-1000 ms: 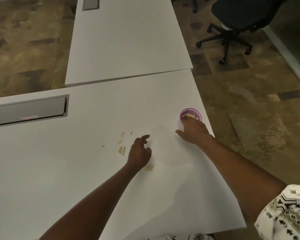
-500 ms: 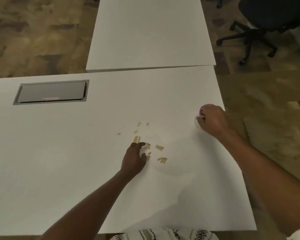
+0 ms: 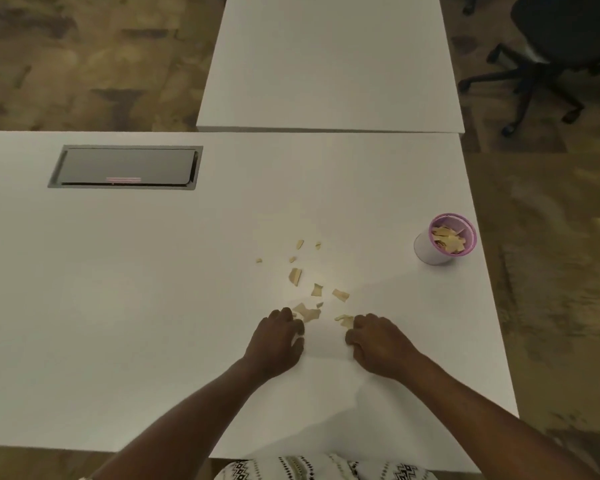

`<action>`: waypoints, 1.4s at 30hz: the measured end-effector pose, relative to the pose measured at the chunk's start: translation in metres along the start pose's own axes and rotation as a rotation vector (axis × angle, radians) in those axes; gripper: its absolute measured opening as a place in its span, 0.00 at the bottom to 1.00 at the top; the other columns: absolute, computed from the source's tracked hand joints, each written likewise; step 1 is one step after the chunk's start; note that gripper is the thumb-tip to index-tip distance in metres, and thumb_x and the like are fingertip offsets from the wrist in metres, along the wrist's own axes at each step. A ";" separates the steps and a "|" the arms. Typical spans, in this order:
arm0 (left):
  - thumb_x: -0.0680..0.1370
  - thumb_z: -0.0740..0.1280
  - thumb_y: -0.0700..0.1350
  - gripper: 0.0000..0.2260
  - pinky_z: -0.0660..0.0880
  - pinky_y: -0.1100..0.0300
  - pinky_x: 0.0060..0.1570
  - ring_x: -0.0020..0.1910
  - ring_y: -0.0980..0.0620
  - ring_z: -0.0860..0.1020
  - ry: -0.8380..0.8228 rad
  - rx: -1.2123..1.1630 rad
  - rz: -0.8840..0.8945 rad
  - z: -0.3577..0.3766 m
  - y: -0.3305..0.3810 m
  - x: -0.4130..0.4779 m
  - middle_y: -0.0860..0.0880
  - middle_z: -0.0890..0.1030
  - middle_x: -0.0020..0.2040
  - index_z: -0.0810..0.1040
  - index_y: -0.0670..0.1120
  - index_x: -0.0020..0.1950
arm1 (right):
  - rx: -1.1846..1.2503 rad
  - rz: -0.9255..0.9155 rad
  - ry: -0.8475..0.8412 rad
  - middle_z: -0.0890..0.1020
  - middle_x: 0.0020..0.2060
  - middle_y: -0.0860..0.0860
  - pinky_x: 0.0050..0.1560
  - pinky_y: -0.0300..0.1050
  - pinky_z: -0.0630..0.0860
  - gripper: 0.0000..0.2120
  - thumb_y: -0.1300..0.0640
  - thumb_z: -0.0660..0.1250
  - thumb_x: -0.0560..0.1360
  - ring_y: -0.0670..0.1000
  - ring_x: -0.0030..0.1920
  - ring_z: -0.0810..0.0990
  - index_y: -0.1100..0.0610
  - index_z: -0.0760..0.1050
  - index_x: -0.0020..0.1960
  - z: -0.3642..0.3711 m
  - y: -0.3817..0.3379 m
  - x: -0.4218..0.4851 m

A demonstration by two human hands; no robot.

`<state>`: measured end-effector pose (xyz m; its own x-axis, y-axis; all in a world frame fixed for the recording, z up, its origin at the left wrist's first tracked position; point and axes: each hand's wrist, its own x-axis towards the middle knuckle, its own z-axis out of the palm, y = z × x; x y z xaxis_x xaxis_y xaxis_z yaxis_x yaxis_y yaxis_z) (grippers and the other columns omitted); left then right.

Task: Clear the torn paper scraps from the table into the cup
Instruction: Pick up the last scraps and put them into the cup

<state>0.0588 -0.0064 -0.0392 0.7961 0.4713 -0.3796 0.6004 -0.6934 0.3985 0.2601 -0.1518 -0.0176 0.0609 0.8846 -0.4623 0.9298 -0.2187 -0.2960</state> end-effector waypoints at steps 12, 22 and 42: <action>0.78 0.62 0.54 0.20 0.73 0.51 0.53 0.58 0.42 0.72 0.089 0.051 0.113 -0.017 -0.011 0.032 0.44 0.72 0.63 0.73 0.45 0.66 | 0.068 0.003 0.137 0.75 0.56 0.52 0.50 0.51 0.74 0.18 0.62 0.60 0.73 0.57 0.56 0.74 0.54 0.77 0.61 -0.036 -0.012 0.077; 0.80 0.62 0.53 0.32 0.57 0.44 0.76 0.77 0.35 0.55 0.166 -0.085 -0.368 -0.042 -0.052 0.081 0.34 0.54 0.79 0.57 0.39 0.79 | 0.049 -0.059 0.101 0.66 0.74 0.54 0.64 0.55 0.71 0.30 0.66 0.60 0.70 0.59 0.71 0.65 0.57 0.66 0.72 -0.070 -0.010 0.170; 0.73 0.65 0.52 0.30 0.70 0.49 0.62 0.70 0.39 0.69 0.175 0.052 -0.071 -0.021 0.002 0.065 0.40 0.67 0.74 0.69 0.43 0.74 | 0.044 0.124 0.086 0.64 0.72 0.53 0.55 0.51 0.76 0.30 0.48 0.63 0.75 0.56 0.69 0.65 0.54 0.62 0.74 -0.022 -0.019 0.099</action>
<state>0.1128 0.0339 -0.0457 0.7555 0.6047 -0.2521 0.6546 -0.6801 0.3300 0.2561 -0.0514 -0.0391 0.2066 0.8814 -0.4249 0.8966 -0.3444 -0.2785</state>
